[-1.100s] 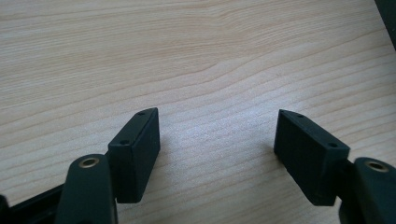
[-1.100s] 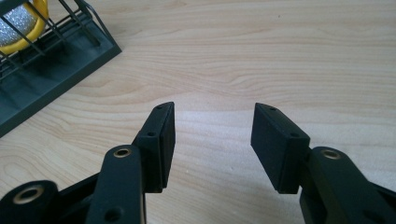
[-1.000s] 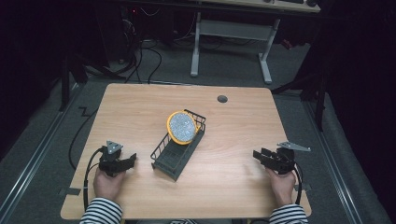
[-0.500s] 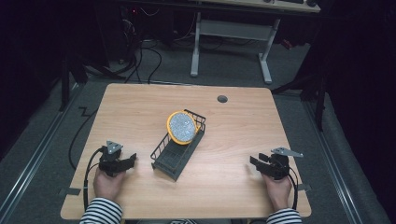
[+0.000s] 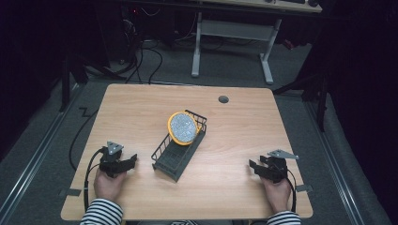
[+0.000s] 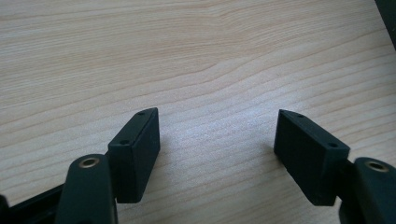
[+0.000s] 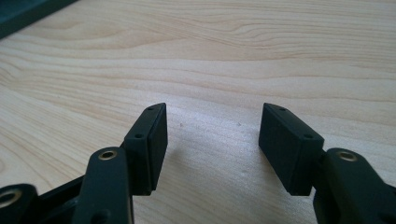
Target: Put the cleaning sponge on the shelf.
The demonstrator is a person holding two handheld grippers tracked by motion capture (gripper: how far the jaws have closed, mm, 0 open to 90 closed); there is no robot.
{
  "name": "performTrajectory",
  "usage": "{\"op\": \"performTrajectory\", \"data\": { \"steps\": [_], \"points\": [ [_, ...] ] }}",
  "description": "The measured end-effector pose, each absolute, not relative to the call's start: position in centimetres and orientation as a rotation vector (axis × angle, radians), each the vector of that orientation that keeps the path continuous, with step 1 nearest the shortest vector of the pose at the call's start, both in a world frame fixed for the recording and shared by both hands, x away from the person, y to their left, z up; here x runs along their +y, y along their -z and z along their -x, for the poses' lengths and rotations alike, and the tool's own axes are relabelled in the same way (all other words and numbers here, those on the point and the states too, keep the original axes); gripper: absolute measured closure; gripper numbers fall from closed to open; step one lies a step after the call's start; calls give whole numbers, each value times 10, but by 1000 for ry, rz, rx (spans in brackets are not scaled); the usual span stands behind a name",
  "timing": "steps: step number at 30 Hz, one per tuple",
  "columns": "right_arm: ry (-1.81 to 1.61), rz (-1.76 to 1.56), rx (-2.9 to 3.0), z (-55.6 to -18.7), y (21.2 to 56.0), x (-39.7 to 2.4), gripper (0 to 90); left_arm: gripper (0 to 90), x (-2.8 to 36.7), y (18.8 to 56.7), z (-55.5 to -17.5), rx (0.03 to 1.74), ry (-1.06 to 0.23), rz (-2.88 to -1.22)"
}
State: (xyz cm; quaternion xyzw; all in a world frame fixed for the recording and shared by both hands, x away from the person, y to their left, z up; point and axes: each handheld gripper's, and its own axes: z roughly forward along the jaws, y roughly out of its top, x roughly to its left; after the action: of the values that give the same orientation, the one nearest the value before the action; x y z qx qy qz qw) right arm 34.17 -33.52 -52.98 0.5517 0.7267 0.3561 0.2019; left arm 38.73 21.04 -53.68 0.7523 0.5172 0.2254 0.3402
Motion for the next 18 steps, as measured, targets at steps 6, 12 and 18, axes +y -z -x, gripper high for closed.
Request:
{"op": "performTrajectory", "data": {
  "steps": [6,12,18],
  "points": [
    [-865,-1441,2049,-339,530,-322,396,318,210,537,-387,1347,-588,-1958],
    [-874,-1456,2052,-340,530,-323,385,318,210,537,-387,1349,-588,-1958],
    [-872,-1458,2053,-339,530,-323,379,318,210,537,-387,1349,-588,-1957]
  ]
}}
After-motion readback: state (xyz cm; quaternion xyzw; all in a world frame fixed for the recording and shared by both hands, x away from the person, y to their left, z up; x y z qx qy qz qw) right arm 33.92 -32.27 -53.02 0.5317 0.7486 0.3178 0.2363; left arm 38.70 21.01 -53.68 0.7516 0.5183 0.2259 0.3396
